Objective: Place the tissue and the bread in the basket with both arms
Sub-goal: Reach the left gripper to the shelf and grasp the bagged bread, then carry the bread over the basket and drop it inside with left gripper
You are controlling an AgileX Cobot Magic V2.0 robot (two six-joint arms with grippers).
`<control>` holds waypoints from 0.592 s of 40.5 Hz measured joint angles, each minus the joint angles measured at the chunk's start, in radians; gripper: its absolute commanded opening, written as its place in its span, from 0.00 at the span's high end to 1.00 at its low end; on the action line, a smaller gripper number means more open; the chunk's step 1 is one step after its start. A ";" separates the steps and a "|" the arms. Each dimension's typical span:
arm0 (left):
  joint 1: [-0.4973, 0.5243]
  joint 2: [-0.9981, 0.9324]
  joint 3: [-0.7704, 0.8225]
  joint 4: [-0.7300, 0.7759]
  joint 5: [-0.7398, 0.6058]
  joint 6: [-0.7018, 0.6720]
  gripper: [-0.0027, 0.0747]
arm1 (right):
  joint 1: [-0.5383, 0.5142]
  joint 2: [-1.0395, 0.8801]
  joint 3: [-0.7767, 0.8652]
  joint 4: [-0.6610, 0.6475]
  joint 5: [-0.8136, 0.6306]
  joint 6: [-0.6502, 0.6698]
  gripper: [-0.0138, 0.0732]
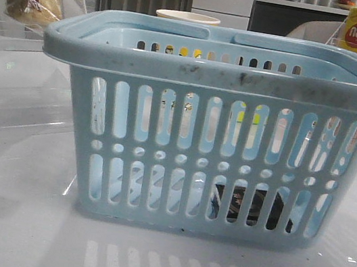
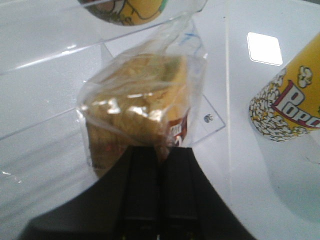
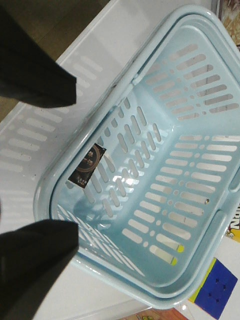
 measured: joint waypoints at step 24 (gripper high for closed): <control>-0.223 -0.303 0.000 0.000 0.088 0.000 0.85 | 0.000 0.000 0.000 0.000 0.000 0.000 0.18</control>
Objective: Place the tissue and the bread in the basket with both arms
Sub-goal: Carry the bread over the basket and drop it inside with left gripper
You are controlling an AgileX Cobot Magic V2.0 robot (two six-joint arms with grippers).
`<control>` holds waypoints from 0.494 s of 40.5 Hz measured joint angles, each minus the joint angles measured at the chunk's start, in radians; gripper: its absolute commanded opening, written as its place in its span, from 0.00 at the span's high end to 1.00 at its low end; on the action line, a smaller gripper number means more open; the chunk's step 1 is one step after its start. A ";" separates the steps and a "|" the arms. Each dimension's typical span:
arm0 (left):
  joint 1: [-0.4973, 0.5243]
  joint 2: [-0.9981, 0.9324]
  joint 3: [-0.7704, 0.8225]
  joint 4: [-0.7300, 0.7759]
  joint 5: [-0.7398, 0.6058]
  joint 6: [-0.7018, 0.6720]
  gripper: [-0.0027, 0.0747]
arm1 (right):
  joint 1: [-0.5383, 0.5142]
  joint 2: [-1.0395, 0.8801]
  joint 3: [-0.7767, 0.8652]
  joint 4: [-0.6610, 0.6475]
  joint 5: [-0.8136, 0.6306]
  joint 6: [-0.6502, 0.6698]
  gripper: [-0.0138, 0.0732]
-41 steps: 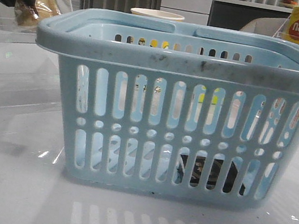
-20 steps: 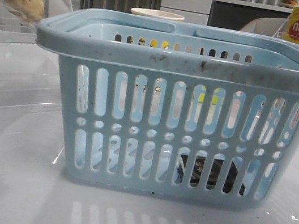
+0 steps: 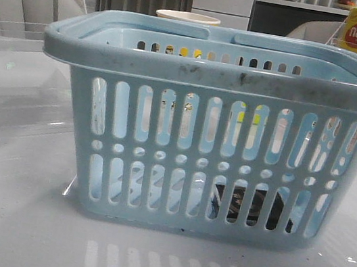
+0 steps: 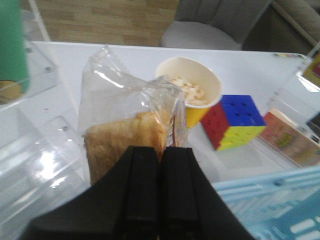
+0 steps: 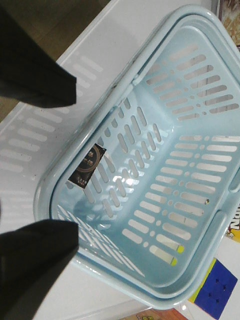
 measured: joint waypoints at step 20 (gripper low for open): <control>-0.355 0.035 0.000 0.033 0.176 0.204 0.84 | 0.000 0.000 0.000 0.000 0.000 0.000 0.18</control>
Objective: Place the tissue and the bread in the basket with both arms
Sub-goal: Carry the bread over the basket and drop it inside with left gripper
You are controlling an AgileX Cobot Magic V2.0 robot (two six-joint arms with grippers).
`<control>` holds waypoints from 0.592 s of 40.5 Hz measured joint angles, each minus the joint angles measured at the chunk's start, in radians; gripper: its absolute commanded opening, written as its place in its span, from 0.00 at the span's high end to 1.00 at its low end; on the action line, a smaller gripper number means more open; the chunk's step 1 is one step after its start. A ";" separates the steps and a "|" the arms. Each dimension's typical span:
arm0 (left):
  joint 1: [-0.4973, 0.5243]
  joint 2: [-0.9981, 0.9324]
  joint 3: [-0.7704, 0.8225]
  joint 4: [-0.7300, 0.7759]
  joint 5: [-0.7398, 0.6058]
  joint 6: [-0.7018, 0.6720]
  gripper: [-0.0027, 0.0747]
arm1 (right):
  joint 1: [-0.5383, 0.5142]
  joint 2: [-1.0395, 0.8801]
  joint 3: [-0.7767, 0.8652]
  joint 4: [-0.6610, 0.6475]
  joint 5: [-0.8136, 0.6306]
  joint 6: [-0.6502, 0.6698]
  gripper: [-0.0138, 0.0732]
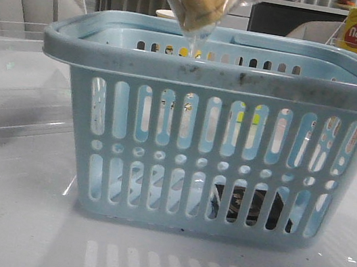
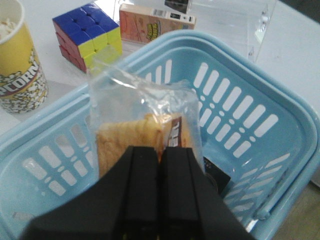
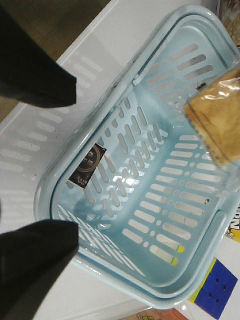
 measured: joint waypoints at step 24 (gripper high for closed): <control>-0.007 0.079 -0.022 0.054 -0.001 0.009 0.45 | 0.000 0.000 0.000 0.000 0.002 0.000 0.18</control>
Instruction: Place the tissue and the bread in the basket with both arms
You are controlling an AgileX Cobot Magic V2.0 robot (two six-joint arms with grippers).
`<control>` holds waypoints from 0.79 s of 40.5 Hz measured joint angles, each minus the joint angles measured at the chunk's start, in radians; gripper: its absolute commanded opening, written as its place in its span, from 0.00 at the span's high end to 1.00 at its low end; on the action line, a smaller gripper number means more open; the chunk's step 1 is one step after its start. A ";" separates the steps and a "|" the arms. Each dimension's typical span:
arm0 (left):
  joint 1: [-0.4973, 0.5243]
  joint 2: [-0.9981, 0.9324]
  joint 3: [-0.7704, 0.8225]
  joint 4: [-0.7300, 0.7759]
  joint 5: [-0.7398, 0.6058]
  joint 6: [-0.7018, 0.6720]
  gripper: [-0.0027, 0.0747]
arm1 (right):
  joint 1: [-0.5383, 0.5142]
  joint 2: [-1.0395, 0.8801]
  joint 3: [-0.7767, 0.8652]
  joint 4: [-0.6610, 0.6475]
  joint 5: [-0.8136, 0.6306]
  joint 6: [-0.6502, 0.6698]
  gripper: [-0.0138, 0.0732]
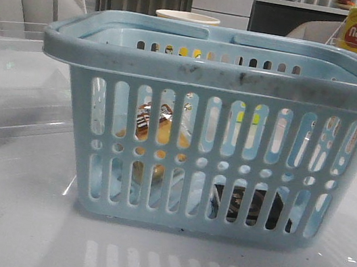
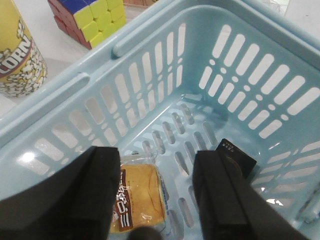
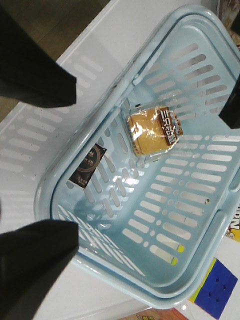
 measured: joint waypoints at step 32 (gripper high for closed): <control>0.000 -0.763 0.540 -0.011 0.031 -0.002 0.54 | 0.000 0.000 0.000 0.000 0.000 0.000 0.18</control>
